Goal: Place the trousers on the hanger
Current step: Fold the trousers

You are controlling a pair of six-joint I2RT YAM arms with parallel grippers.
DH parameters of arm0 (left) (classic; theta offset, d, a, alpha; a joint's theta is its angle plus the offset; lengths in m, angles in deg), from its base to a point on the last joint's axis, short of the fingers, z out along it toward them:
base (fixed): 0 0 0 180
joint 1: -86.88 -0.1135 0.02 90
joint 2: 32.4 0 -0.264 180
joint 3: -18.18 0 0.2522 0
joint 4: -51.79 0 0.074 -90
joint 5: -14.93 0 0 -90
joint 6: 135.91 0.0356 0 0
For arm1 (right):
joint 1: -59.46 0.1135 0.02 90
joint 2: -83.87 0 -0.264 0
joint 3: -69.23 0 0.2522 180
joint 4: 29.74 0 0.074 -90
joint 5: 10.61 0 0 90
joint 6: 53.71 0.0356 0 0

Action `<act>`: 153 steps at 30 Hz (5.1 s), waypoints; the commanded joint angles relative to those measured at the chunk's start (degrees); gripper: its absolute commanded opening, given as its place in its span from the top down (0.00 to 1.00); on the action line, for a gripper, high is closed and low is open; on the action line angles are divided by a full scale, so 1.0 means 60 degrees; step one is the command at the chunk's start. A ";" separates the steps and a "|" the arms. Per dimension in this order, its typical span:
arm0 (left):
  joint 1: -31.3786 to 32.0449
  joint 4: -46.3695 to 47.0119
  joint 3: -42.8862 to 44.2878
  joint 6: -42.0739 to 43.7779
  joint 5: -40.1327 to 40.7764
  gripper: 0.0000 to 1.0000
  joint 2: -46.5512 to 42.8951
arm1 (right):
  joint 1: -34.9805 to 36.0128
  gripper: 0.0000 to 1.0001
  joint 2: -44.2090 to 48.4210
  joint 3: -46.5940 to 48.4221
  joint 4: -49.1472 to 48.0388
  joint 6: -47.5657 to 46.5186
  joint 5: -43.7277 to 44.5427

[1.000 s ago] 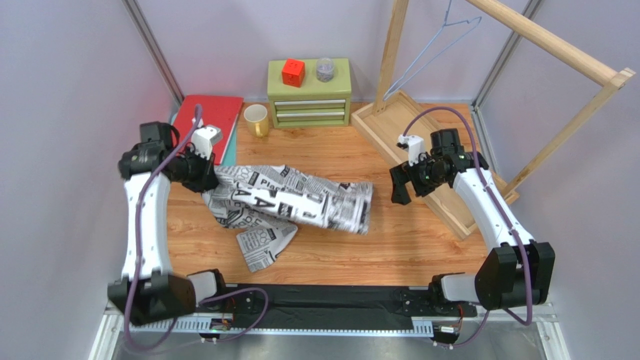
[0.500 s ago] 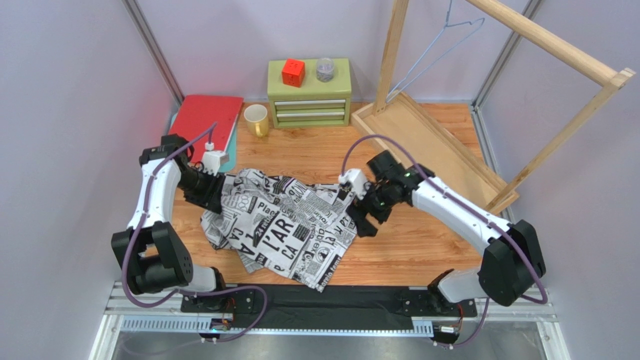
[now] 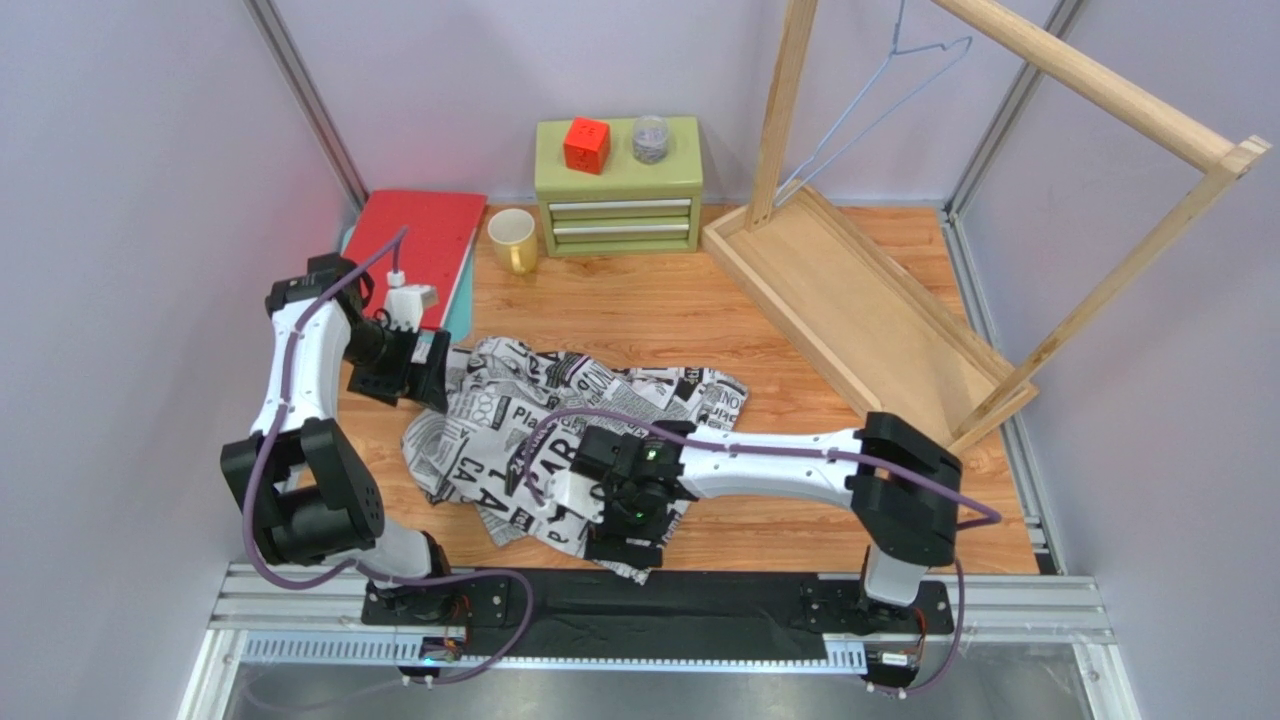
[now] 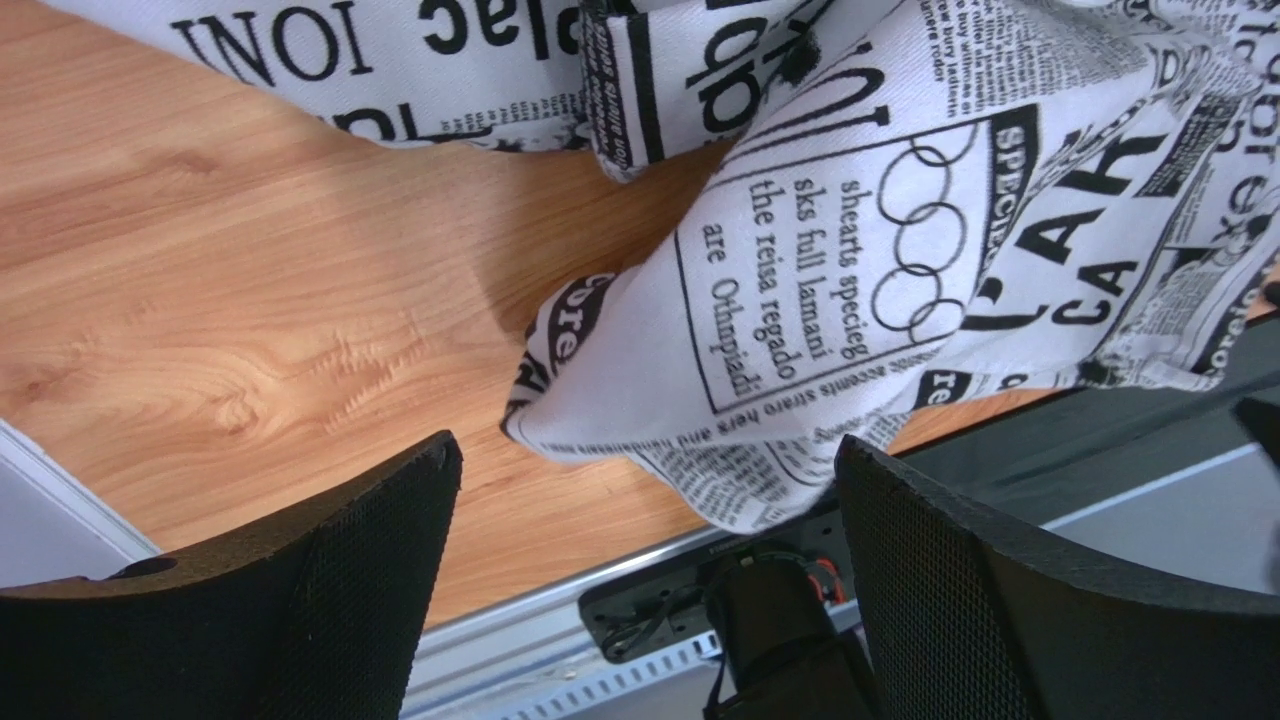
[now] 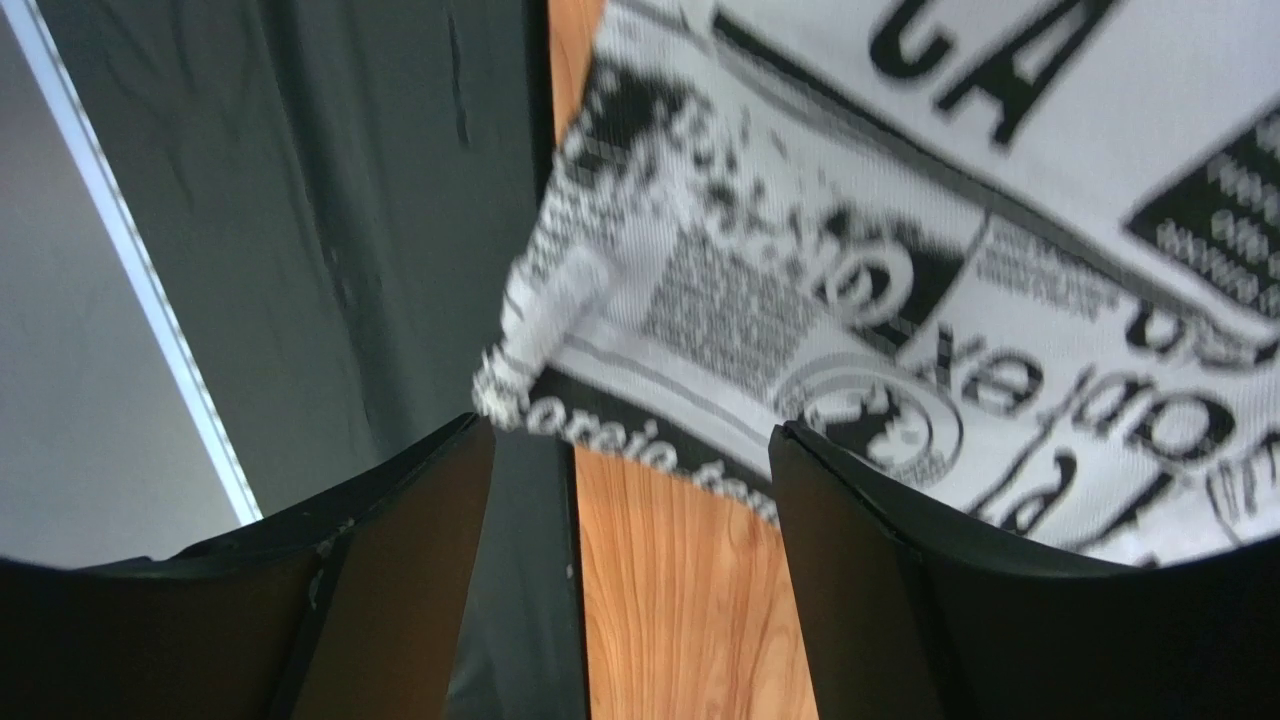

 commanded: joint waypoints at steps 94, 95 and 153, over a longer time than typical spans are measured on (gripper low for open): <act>0.3888 0.0024 -0.0949 0.3578 -0.1768 0.36 -0.1618 | -0.9164 1.00 0.3431 -0.0259 -0.1413 -0.1226 0.2629; 0.3975 0.0009 -0.1956 0.4277 -0.1857 0.36 -0.1898 | -0.9193 1.00 0.3386 -0.0245 -0.1443 -0.1167 0.2732; 0.2686 0.4446 -0.2743 0.2805 -0.0365 0.42 0.1365 | -1.0233 1.00 0.4089 -0.0713 0.0534 -0.3159 0.1649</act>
